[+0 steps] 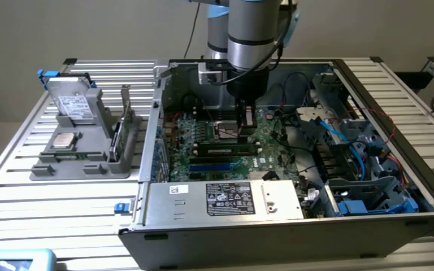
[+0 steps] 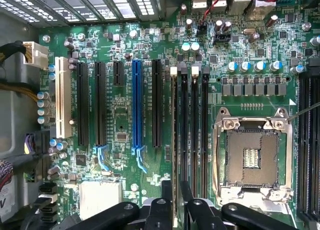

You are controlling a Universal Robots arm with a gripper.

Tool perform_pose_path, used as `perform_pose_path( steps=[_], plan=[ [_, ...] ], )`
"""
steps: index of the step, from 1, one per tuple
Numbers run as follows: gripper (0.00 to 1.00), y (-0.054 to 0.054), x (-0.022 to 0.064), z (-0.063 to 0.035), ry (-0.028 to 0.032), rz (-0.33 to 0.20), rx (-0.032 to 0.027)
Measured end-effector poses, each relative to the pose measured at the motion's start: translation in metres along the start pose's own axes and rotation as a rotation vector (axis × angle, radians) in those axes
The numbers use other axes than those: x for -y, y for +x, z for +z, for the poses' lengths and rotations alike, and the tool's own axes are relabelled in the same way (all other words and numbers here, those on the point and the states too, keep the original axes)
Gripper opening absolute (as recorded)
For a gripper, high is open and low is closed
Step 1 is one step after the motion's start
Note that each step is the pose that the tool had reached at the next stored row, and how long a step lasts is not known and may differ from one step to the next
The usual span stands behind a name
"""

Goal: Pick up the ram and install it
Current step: 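Insert the ram into the slot, then press down the ram until it locks into place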

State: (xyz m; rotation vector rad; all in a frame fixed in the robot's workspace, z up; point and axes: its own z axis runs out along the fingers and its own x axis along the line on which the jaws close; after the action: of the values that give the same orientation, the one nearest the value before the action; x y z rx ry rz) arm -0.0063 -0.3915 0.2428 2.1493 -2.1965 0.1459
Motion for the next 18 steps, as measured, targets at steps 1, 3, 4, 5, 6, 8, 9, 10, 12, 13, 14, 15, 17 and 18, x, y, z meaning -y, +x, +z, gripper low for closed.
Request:
perform_pose_path(
  steps=[1, 3, 4, 5, 6, 8, 9, 10, 12, 13, 14, 15, 17, 18],
  plan=[
    [0.20, 0.0000, 0.0000, 0.0000, -0.0001, 0.000, -0.0001],
    [0.20, 0.0000, 0.0000, 0.0000, -0.0001, 0.000, -0.0001],
    [0.20, 0.0000, 0.0000, 0.0000, -0.0001, 0.000, -0.0001],
    [0.20, 0.0000, 0.0000, 0.0000, -0.0001, -0.001, -0.0001],
    [0.20, 0.0000, 0.0000, 0.0000, -0.0001, -0.001, -0.0001],
    [0.20, 0.0000, 0.0000, 0.0000, 0.0000, -0.001, -0.0001],
    [0.20, 0.0000, 0.0000, 0.0000, -0.0001, -0.001, -0.0001],
    [0.20, 0.0000, 0.0000, 0.0000, 0.0000, -0.001, -0.0001],
    [0.18, 0.0000, 0.0000, 0.0000, 0.0000, -0.001, -0.0001],
    [0.12, 0.0000, 0.0000, 0.0000, 0.0000, -0.001, 0.0000],
    [0.11, 0.0000, 0.0000, 0.0000, 0.0000, -0.001, -0.0001],
    [0.11, 0.0000, 0.0000, 0.0000, 0.0001, -0.001, 0.0000],
    [0.11, -0.0004, 0.0003, 0.0000, -0.0001, -0.002, -0.0035],
    [0.11, -0.0005, 0.0020, 0.0004, -0.0003, -0.002, -0.0050]
  ],
)
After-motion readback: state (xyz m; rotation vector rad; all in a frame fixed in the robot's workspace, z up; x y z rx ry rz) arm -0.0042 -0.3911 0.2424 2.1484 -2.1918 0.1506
